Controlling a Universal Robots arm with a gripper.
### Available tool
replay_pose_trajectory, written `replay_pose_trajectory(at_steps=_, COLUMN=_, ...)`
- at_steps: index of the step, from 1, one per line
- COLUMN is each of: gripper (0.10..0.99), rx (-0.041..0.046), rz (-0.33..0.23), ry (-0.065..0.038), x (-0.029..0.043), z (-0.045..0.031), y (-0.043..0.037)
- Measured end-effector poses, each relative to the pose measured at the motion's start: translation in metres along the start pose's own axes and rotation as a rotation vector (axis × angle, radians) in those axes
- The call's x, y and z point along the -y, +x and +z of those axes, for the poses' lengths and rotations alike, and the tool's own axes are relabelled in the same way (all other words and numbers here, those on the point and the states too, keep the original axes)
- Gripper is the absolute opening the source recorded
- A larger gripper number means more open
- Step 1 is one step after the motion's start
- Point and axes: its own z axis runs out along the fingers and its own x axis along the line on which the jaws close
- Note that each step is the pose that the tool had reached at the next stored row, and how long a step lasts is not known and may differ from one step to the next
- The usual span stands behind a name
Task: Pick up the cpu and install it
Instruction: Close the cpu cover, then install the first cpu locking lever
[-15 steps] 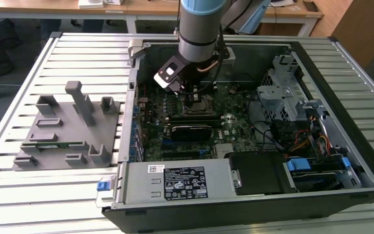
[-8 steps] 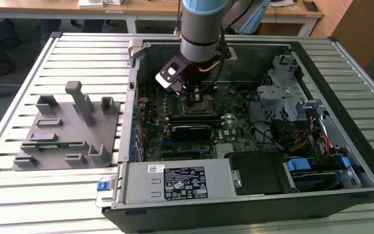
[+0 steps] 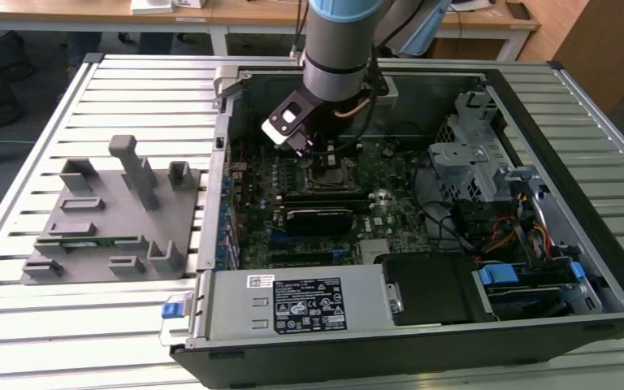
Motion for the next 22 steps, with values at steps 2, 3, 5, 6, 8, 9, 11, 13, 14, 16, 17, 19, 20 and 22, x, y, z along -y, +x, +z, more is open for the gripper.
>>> replay_pose_trajectory(at_steps=2, gripper=0.106, rx=-0.0001, rz=0.0, ry=0.0, x=-0.0001, z=-0.0014, y=0.0001)
replay_pose_trajectory(at_steps=3, gripper=0.106, rx=-0.0002, rz=0.0, ry=0.0, x=-0.0002, z=-0.0014, y=0.0001)
replay_pose_trajectory(at_steps=5, gripper=0.106, rx=-0.0001, rz=0.0, ry=0.0, x=-0.002, z=-0.0015, y=-0.0001)
replay_pose_trajectory(at_steps=6, gripper=0.106, rx=0.0, rz=0.0, ry=0.0, x=-0.0031, z=-0.0015, y=-0.0002)
replay_pose_trajectory(at_steps=8, gripper=0.106, rx=0.0, rz=0.0, ry=0.0, x=-0.0054, z=-0.0016, y=-0.0004)
replay_pose_trajectory(at_steps=9, gripper=0.106, rx=0.0, rz=0.0, ry=0.0, x=-0.0061, z=-0.0016, y=-0.0005)
replay_pose_trajectory(at_steps=11, gripper=0.106, rx=0.0, rz=0.0, ry=0.0, x=-0.0073, z=-0.0016, y=-0.0006)
replay_pose_trajectory(at_steps=13, gripper=0.106, rx=0.0, rz=0.0, ry=0.0, x=-0.0083, z=-0.0016, y=-0.0006)
replay_pose_trajectory(at_steps=14, gripper=0.106, rx=0.0, rz=0.0, ry=0.0, x=-0.0089, z=-0.0016, y=-0.0007)
replay_pose_trajectory(at_steps=16, gripper=0.106, rx=0.0, rz=0.0, ry=0.0, x=-0.01, z=-0.0017, y=-0.0008)
replay_pose_trajectory(at_steps=17, gripper=0.106, rx=0.0, rz=0.0, ry=0.0, x=-0.0105, z=-0.0017, y=-0.0008)
replay_pose_trajectory(at_steps=19, gripper=0.106, rx=0.0, rz=0.0, ry=0.0, x=-0.0115, z=-0.0017, y=-0.0009)
replay_pose_trajectory(at_steps=20, gripper=0.106, rx=0.0, rz=0.0, ry=0.0, x=-0.0115, z=-0.0017, y=-0.0009)
replay_pose_trajectory(at_steps=22, gripper=0.106, rx=0.0, rz=0.0, ry=0.0, x=-0.0116, z=-0.0017, y=-0.0009)
